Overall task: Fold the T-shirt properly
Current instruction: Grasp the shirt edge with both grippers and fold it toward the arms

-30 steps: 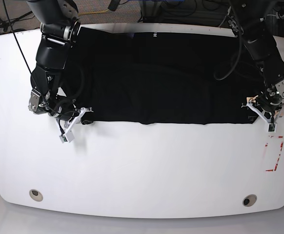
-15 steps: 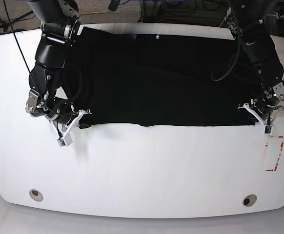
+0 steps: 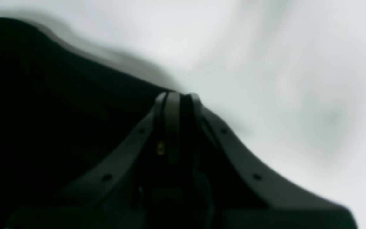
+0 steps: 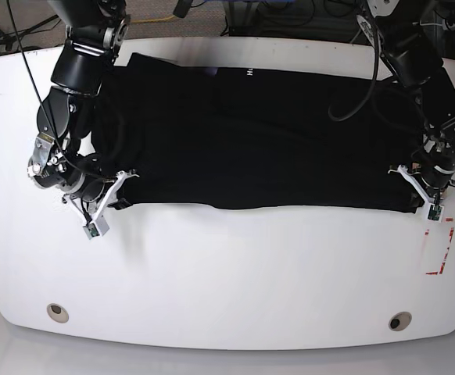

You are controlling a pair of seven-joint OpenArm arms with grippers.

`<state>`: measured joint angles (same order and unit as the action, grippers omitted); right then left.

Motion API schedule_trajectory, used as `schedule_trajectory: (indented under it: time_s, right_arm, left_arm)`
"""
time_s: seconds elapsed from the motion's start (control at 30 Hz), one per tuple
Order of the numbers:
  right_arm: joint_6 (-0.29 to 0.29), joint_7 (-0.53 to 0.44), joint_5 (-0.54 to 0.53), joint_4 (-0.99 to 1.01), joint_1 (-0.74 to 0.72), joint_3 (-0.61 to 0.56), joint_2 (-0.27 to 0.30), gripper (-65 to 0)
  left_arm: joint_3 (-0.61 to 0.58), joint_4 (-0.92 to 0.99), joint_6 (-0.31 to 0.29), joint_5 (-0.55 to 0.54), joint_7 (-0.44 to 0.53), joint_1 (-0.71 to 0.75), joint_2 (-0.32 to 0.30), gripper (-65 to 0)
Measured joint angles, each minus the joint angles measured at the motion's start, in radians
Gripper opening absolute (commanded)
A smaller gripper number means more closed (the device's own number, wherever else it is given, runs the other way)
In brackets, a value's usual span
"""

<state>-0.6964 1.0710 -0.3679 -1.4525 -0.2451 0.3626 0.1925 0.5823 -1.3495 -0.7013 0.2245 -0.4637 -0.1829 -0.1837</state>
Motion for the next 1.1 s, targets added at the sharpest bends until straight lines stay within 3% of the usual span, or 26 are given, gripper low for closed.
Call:
schedule_trajectory:
  time_s: [0.23,0.77,0.97,1.1]
  right_arm:
    - [-0.003,0.094,-0.008,-0.202,0.074,0.004,0.001,-65.0]
    - [-0.003,0.100,-0.013,-0.456,0.359,0.005,-0.006,-65.0]
    - [-0.003,0.103,-0.002,-0.451,0.408,0.006,-0.011,-59.0]
    - [-0.003,0.099,-0.002,-0.451,0.433,0.006,-0.023,-44.2]
  left_arm:
    - [0.023,-0.082,-0.006,-0.005,0.000,0.057,0.006,-65.0]
    - [0.043,-0.241,-0.006,-0.090,-0.008,0.302,-0.003,-65.0]
    - [0.034,-0.291,-0.006,-0.090,-0.004,0.395,-0.005,-65.0]
    - [0.034,-0.290,-0.005,-0.090,-0.007,0.429,-0.006,-49.9]
